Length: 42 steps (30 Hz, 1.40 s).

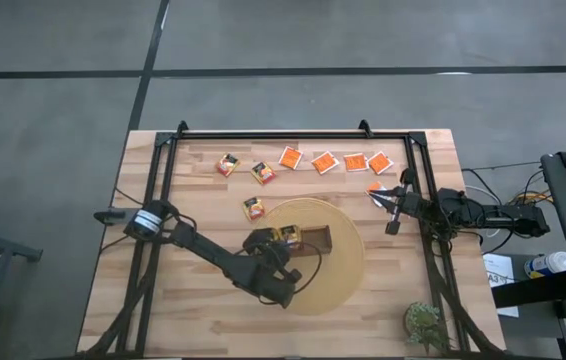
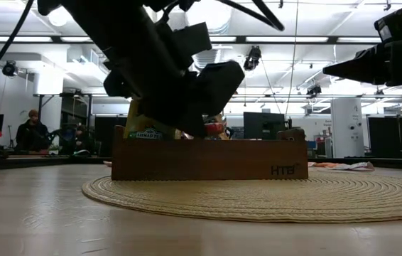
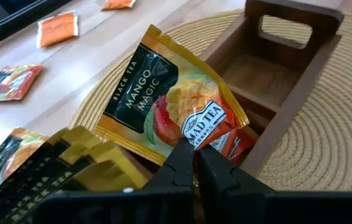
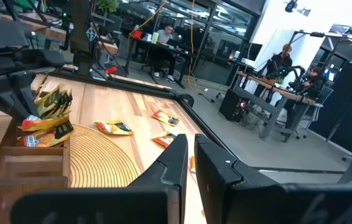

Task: Pick & Place Tea
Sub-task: Put the yellow tea bag into the middle section of the wooden organizer

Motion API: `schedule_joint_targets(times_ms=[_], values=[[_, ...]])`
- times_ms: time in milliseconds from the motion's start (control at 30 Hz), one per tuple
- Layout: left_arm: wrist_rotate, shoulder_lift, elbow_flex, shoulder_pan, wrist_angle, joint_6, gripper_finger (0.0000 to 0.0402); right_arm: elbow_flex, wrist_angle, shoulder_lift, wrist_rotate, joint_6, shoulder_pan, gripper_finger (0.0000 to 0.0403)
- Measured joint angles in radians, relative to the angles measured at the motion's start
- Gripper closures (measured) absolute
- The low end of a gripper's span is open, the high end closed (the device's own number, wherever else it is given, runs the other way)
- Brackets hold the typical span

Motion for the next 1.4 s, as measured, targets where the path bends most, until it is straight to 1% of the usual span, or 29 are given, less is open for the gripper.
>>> schedule_joint_targets(times_ms=[133, 500, 600, 700, 800, 933, 1200, 1400], values=[[-0.001, 0.0, -0.001, 0.001, 0.03, 0.031, 0.0399, 0.0, 0.0, 0.0, 0.0, 0.0, 0.0, 0.0376], [-0.011, 0.0, -0.004, 0.03, 0.03, 0.104, 0.0394, 0.0, 0.0, 0.0, 0.0, 0.0, 0.0, 0.0376], [0.0, 0.0, -0.004, 0.043, 0.031, 0.145, 0.0379, 0.0, 0.0, 0.0, 0.0, 0.0, 0.001, 0.0376], [0.035, 0.0, -0.004, 0.06, 0.031, 0.184, 0.0359, 0.0, 0.0, 0.0, 0.0, 0.0, 0.001, 0.0376], [0.043, 0.0, -0.004, 0.07, 0.032, 0.219, 0.0339, 0.0, 0.0, 0.0, 0.0, 0.0, 0.001, 0.0376], [0.056, 0.0, -0.004, 0.074, 0.032, 0.228, 0.0313, 0.0, 0.0, 0.0, 0.0, 0.0, 0.0, 0.0376], [0.121, 0.0, 0.015, 0.073, 0.04, 0.23, 0.0258, 0.0, 0.0, 0.0, 0.0, 0.0, 0.0, 0.0376], [0.13, 0.0, 0.06, 0.055, 0.043, 0.257, 0.0233, 0.0, 0.0, 0.0, 0.0, 0.0, 0.0, 0.0376]])
